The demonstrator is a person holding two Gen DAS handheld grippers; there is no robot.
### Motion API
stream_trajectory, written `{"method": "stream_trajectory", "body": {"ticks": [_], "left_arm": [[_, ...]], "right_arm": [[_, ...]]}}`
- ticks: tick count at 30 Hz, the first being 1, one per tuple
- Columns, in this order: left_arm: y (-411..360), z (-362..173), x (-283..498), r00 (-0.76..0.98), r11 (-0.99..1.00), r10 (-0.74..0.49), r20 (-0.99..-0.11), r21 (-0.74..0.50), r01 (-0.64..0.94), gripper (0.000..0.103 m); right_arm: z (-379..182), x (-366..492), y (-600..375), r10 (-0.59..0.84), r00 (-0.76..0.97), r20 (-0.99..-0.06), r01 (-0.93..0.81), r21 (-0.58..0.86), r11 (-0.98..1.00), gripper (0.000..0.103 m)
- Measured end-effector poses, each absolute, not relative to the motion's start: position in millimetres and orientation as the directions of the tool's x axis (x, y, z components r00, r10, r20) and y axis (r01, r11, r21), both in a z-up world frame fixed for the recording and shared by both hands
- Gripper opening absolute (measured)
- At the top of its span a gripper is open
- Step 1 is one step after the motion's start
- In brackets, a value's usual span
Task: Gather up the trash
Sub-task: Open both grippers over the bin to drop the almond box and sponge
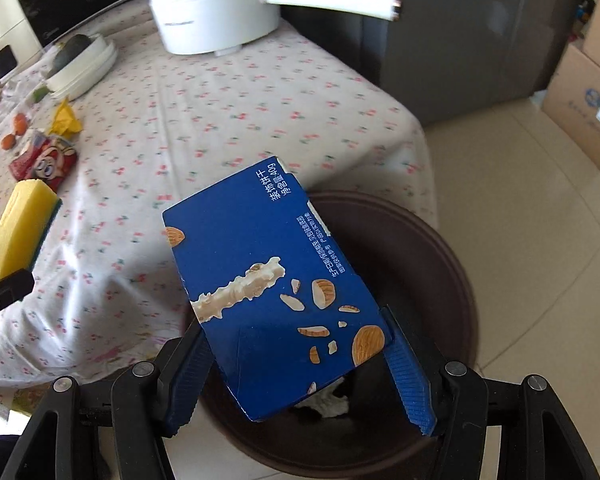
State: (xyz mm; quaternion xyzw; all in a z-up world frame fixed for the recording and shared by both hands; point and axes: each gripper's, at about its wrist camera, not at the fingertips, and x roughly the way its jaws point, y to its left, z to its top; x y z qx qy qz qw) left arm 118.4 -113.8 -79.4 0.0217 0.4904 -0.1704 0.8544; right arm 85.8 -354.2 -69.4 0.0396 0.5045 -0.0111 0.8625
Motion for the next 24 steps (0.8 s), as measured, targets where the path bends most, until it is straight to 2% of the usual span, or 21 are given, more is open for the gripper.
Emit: {"method": "stream_trajectory", "body": {"ticks": [12, 17, 24], "left_arm": [[-216, -115, 113, 0.326, 0.854, -0.369, -0.87, -0.179, 0.488, 0.062], [-231, -127, 110, 0.308, 0.847, -0.303, -0.902, -0.107, 0.52, 0.071], [-217, -127, 113, 0.304, 0.86, -0.289, -0.908, -0.107, 0.498, 0.072]], "right_arm": [[-74, 75, -399, -0.034, 0.471, -0.882, 0.147, 0.041, 0.988, 0.07], [-75, 77, -400, -0.038, 0.47, -0.882, 0.146, 0.036, 0.989, 0.07], [-77, 80, -395, -0.048, 0.463, -0.885, 0.141, 0.019, 0.99, 0.07]]}}
